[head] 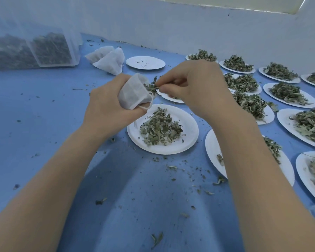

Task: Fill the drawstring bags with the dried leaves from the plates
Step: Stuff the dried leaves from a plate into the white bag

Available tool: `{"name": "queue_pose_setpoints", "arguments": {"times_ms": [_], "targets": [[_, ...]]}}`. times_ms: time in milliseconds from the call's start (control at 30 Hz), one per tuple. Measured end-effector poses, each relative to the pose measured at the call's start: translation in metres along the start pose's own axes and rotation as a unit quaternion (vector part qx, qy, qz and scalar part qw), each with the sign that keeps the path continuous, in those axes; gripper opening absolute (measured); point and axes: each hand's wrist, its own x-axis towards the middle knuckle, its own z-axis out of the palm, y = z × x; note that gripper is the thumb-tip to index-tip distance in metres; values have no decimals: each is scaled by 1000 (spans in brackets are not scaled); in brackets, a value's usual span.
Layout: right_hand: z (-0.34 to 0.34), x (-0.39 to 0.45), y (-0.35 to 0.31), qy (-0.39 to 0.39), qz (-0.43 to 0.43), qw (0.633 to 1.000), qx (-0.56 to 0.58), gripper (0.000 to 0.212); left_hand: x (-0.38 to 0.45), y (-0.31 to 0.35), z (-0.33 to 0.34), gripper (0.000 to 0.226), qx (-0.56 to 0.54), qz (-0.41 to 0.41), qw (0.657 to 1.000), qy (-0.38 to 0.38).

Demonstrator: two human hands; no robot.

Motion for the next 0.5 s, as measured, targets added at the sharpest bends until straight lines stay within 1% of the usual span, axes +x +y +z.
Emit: {"name": "queue_pose_setpoints", "arguments": {"times_ms": [67, 167, 233, 300, 400, 433, 500], "targets": [[0, 1, -5, -13, -27, 997, -75, 16, 0, 0, 0, 39, 26, 14, 1000, -3], [2, 1, -13, -24, -54, 992, -113, 21, -1, 2, 1, 47, 83, 44, 996, -8], [3, 0, -16, -37, -71, 992, -95, 19, -1, 3, 2, 50, 109, 52, 992, -20], [4, 0, -16, -53, -76, 994, -62, 16, 0, 2, 3, 47, 122, 51, 991, -21], [6, -1, -11, -69, -68, 995, -22, 12, -1, 3, 2, 45, 115, 51, 992, -15], [7, -1, -9, -71, -63, 995, -15, 12, -1, 4, 2, 41, 103, 48, 993, -17], [13, -1, -7, -65, -59, 996, -1, 14, -3, 9, 3, 25, 90, 43, 995, -33]]}}
